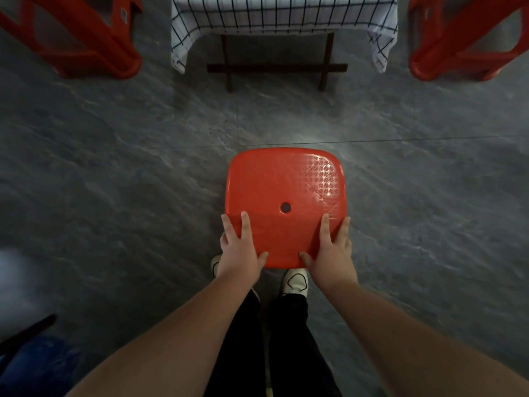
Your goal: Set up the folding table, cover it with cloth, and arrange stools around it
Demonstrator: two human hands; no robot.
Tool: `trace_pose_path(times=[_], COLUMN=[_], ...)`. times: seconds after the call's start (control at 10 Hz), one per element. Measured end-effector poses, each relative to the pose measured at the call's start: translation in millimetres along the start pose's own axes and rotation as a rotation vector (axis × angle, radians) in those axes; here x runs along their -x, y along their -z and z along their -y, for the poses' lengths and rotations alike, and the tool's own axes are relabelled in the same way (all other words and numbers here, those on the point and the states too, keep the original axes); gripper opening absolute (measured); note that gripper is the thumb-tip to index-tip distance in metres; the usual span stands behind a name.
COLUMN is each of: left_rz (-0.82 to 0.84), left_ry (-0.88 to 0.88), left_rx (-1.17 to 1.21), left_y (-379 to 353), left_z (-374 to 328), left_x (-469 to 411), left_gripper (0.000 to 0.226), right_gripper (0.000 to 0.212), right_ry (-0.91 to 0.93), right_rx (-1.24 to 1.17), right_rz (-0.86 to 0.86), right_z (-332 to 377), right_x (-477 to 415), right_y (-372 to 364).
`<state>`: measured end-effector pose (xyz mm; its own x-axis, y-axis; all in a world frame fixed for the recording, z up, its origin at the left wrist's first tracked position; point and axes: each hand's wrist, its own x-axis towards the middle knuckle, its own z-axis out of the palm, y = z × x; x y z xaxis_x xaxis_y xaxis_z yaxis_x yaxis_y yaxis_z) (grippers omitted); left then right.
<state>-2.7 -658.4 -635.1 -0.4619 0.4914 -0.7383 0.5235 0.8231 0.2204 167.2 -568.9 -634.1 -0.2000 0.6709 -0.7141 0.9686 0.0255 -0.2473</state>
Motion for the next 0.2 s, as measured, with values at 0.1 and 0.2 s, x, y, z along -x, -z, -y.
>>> trace_pose_path(times=[0.1, 0.2], left_rz=[0.043, 0.135], left_ry=[0.009, -0.021], left_rx=[-0.079, -0.135], left_y=[16, 43], left_z=[-1, 3], left_x=[-2, 2], left_gripper=[0.098, 0.082], right_gripper=[0.092, 0.075], right_ry=[-0.044, -0.006], right_rx=[0.056, 0.112], right_rz=[0.064, 0.115], right_z=[5, 6], right_x=[-3, -5], right_y=[13, 36])
